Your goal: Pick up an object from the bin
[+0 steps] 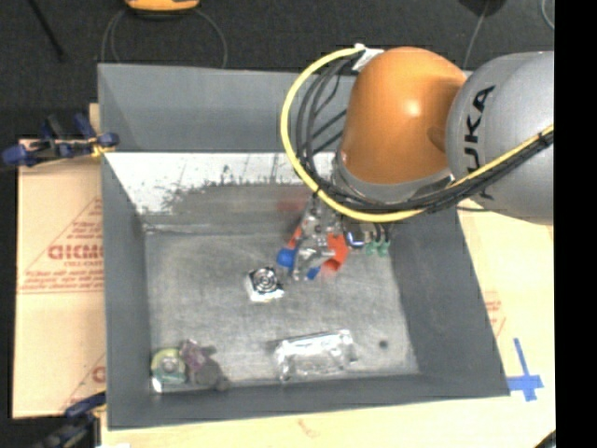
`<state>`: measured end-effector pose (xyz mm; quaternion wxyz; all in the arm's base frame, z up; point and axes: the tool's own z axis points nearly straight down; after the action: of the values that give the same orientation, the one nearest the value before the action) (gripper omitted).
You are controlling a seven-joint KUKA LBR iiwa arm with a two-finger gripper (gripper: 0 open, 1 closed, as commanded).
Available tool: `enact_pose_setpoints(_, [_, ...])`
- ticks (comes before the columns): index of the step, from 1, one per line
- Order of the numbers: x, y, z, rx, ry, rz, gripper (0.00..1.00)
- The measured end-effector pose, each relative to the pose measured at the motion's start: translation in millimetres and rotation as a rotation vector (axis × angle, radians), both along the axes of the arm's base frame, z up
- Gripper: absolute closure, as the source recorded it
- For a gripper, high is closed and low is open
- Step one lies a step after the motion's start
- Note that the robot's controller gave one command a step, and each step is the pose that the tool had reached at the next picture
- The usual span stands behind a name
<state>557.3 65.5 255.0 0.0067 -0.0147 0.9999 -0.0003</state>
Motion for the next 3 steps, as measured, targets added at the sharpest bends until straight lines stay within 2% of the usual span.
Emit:
enact_pose_setpoints(1, [21.4,-24,-114,0.001,0.017,-0.051,1.00])
enact_pose_setpoints(2, [22.6,-23,-109,0.002,0.010,-0.050,0.00])
enact_pose_setpoints(3, [52.2,22,-182,-0.002,0.005,0.121,0.00])
